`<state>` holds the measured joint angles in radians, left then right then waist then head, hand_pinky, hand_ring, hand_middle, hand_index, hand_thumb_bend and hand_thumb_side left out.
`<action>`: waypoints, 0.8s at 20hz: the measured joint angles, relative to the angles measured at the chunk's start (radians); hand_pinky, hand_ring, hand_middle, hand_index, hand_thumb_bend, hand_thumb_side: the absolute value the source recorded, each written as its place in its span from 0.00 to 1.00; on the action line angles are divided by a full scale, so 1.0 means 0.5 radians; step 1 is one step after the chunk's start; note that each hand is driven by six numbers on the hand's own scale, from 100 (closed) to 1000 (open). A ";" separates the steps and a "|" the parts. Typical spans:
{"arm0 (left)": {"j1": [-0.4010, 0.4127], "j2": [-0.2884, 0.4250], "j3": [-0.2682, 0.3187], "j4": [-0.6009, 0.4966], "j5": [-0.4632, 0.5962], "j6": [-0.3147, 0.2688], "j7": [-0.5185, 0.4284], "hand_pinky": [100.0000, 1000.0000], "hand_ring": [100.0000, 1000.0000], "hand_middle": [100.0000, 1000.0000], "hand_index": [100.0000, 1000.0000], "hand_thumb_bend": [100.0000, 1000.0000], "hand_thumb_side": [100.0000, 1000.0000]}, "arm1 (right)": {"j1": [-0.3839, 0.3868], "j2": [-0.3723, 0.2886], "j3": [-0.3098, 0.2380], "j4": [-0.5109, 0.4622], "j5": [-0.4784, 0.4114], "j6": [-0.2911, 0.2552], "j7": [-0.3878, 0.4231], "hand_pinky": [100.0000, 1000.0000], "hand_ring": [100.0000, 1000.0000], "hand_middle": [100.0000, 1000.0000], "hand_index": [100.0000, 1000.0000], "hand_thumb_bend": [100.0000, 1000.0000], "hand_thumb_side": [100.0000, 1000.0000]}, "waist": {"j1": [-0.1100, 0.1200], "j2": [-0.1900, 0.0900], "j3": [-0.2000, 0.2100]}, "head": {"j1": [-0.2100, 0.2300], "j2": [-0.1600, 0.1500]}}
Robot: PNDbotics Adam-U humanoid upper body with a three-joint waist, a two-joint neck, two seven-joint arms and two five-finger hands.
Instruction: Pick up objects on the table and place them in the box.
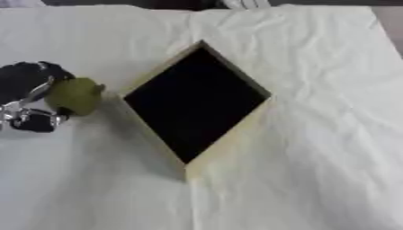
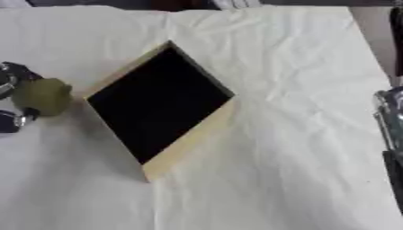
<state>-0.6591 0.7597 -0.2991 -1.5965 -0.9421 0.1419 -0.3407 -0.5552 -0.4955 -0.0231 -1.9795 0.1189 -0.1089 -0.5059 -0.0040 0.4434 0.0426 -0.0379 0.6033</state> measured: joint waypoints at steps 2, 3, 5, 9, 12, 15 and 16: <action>0.000 -0.006 -0.004 0.001 -0.084 -0.012 0.106 0.40 0.41 0.40 0.58 0.09 0.00 | 0.001 0.003 0.000 0.000 0.000 0.000 0.000 0.81 0.70 0.69 0.85 0.25 0.65 | -0.001 0.000 0.000 | 0.000 0.000; 0.000 -0.007 -0.006 0.001 -0.122 -0.017 0.167 0.38 0.40 0.39 0.56 0.09 0.00 | 0.002 0.004 0.000 0.000 0.000 0.000 0.000 0.81 0.70 0.69 0.85 0.25 0.65 | -0.002 0.000 0.000 | -0.001 0.000; 0.004 -0.007 -0.010 -0.002 -0.192 -0.027 0.282 0.37 0.39 0.38 0.55 0.10 0.00 | 0.002 0.008 0.000 0.000 0.000 0.000 0.000 0.81 0.70 0.69 0.85 0.25 0.65 | -0.003 0.000 0.000 | -0.001 0.000; 0.035 -0.003 -0.006 -0.079 -0.325 -0.072 0.469 0.36 0.38 0.37 0.55 0.13 0.00 | 0.003 0.012 0.000 0.000 -0.001 0.001 -0.001 0.81 0.70 0.69 0.85 0.25 0.65 | -0.003 0.000 0.000 | -0.003 0.000; 0.072 0.022 0.018 -0.202 -0.411 -0.108 0.554 0.37 0.39 0.37 0.55 0.14 0.00 | 0.005 0.013 0.000 0.000 -0.001 0.001 -0.001 0.81 0.70 0.68 0.85 0.25 0.65 | -0.002 0.000 0.002 | -0.006 0.000; 0.090 0.067 0.050 -0.365 -0.454 -0.125 0.599 0.37 0.38 0.36 0.55 0.14 0.00 | 0.012 0.013 0.000 0.000 -0.001 0.002 -0.002 0.81 0.70 0.68 0.85 0.25 0.65 | -0.001 0.000 0.010 | -0.015 0.000; 0.090 0.081 0.056 -0.422 -0.458 -0.130 0.606 0.36 0.38 0.36 0.55 0.14 0.00 | 0.013 0.013 0.000 0.000 -0.001 0.002 -0.002 0.81 0.70 0.68 0.85 0.25 0.65 | 0.001 0.000 0.012 | -0.018 0.000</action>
<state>-0.6139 0.8002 -0.2712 -1.8074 -1.1711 0.0771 -0.0379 -0.5488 -0.4891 -0.0234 -1.9795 0.1185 -0.1081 -0.5067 -0.0036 0.4435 0.0486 -0.0467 0.6035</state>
